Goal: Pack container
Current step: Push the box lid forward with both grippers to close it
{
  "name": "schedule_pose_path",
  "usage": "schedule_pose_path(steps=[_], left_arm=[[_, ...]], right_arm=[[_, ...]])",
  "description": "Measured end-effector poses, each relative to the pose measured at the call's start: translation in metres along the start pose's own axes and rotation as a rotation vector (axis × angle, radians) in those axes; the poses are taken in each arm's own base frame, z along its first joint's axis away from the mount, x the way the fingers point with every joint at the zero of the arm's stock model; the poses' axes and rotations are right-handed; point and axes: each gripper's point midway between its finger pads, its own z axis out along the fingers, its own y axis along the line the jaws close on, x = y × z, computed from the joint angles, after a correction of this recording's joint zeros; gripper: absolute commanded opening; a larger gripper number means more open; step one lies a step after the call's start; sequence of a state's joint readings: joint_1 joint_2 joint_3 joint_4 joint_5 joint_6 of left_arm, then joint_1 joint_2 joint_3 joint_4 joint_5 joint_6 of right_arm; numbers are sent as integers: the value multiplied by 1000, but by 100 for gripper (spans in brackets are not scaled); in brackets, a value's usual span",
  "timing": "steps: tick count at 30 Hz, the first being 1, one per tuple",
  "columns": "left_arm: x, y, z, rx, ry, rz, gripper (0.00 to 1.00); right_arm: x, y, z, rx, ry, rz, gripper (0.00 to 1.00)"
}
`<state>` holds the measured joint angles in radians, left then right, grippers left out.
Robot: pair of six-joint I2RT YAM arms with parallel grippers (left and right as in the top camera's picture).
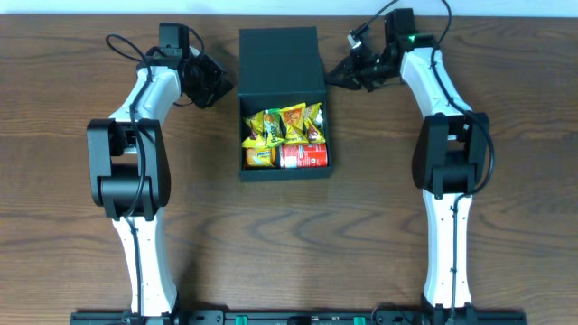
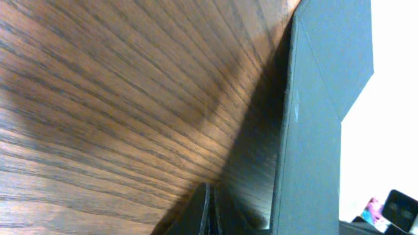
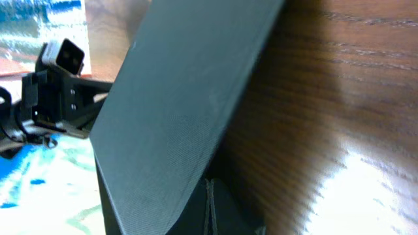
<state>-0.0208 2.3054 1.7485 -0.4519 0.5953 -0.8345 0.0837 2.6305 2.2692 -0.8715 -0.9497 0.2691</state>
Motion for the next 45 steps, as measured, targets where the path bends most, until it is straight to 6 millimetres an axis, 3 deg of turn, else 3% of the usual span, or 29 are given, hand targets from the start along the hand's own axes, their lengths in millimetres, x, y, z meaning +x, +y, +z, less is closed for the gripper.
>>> schedule_pose_path(steps=[5,13,20,26,45], left_arm=[[0,-1,0,6,1,-9,6],[-1,-4,1,15,-2,-50,6],[-9,-7,27,96,15,-77,6],[-4,-9,43,149,66,-115,6],[-9,-64,28,403,81,65,6]], right_arm=[[4,-19,14,23,16,82,1],[1,-16,19,34,1,114,1],[3,-13,29,30,10,137,2],[1,-10,29,16,7,130,2],[-21,24,16,-192,-38,-25,2]])
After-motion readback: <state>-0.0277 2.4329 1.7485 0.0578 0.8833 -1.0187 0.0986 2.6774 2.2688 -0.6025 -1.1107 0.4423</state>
